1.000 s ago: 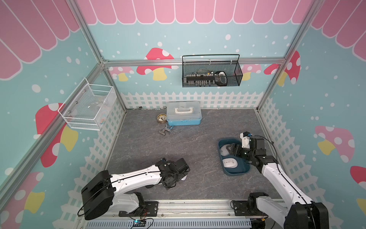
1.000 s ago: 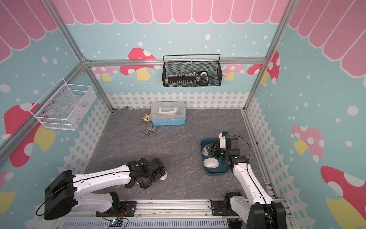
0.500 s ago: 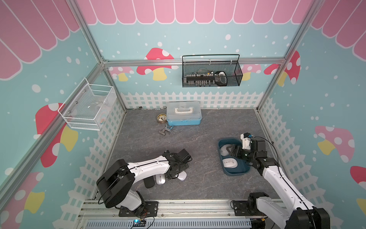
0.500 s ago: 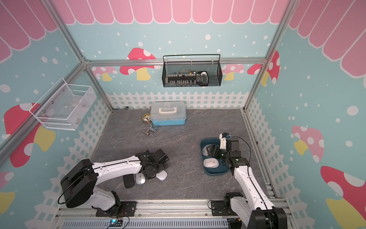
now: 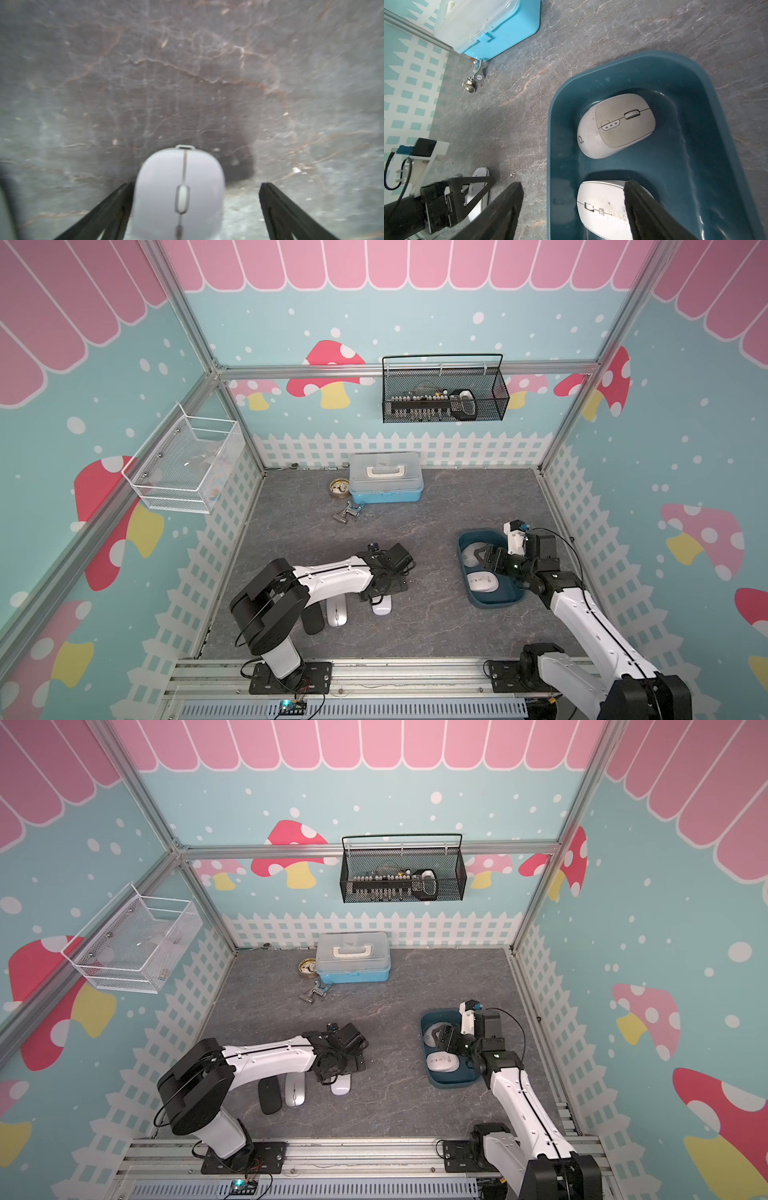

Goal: Put the mouse in the storage box
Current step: Pick up the mouse from the center of the board.

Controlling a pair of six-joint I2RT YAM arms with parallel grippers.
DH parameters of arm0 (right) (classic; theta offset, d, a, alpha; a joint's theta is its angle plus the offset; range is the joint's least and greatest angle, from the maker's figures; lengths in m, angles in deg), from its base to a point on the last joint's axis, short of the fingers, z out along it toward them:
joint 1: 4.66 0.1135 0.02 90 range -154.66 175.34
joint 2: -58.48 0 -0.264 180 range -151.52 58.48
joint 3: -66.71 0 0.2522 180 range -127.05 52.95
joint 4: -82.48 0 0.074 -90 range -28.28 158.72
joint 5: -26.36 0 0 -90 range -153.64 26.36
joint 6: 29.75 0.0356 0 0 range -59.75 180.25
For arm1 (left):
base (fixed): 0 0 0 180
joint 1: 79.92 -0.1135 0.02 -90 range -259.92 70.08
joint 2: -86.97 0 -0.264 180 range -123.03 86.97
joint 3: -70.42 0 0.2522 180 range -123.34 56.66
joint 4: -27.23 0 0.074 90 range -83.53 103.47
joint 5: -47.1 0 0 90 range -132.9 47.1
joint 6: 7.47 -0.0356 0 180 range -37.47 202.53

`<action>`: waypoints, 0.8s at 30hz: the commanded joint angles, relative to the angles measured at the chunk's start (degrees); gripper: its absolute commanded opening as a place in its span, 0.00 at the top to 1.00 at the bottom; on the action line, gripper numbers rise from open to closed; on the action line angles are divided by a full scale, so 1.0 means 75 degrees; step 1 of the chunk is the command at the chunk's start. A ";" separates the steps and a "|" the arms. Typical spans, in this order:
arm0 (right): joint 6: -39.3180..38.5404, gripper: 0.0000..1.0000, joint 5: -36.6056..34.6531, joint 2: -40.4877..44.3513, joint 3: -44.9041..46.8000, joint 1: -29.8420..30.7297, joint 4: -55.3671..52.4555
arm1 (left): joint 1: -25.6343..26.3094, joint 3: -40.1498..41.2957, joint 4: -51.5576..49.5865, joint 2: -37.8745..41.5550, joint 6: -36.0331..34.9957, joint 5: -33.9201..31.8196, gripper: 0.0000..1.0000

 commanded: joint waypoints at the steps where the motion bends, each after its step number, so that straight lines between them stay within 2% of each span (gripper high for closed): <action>1: -0.0094 0.18 0.0066 -0.0038 0.0131 0.0050 0.0068 | 0.0226 0.0322 -0.0205 0.0097 -0.0397 0.0248 0.06; 4: -0.0094 0.18 0.0063 -0.0030 0.0131 0.0051 0.0060 | 0.0433 0.0433 -0.0353 0.0063 -0.0533 0.0212 0.08; 9: -0.0086 0.18 0.0099 -0.0079 0.0157 0.0060 0.0112 | 0.0569 0.0455 -0.0473 -0.0173 -0.0698 0.0352 0.24; 13: -0.0074 0.18 0.0154 -0.0094 0.0135 0.0058 0.0109 | 0.0578 0.0478 -0.0551 -0.0245 -0.0654 0.0251 0.30; 21: -0.0052 0.18 0.0240 -0.0088 0.0132 0.0054 0.0116 | 0.0568 0.0400 -0.0590 -0.0193 -0.0738 0.0195 0.61; 24: 0.0030 0.18 0.0495 -0.0083 0.0072 0.0056 0.0105 | 0.0573 0.0342 -0.0586 0.0158 -0.0912 0.0051 0.68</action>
